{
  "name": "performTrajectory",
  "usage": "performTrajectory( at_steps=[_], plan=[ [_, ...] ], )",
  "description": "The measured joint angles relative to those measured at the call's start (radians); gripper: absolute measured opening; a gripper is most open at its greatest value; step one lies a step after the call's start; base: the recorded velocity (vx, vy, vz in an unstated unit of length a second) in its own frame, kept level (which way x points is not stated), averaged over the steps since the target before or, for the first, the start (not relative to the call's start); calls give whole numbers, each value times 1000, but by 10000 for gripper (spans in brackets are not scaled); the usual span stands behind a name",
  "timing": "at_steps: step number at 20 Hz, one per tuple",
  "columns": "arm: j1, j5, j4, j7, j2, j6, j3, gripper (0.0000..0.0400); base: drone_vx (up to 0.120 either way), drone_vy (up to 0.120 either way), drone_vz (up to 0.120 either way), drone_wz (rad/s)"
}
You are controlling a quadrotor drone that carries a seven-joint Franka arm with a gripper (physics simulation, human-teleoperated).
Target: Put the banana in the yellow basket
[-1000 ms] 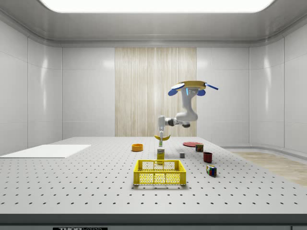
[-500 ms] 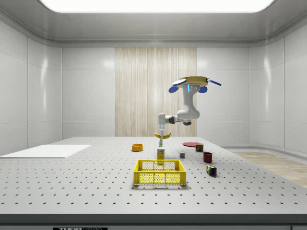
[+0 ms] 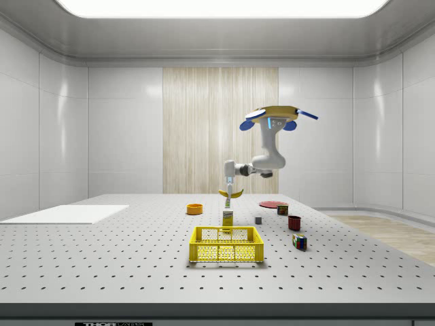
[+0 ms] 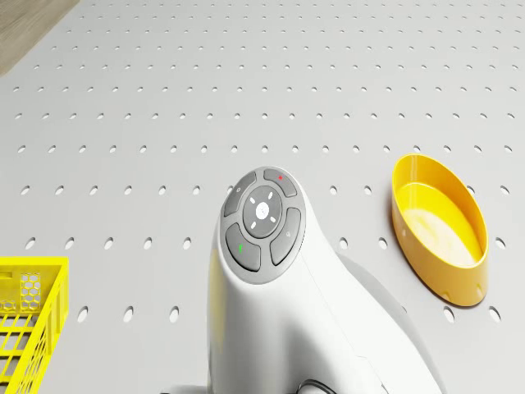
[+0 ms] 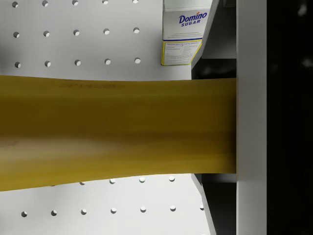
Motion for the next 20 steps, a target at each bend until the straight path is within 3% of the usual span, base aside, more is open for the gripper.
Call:
performTrajectory(
  at_steps=[20],
  plan=[
    [-6, 9, 1, 4, -21, 20, 4, 189, 0, 120, 0, 0]
  ],
)
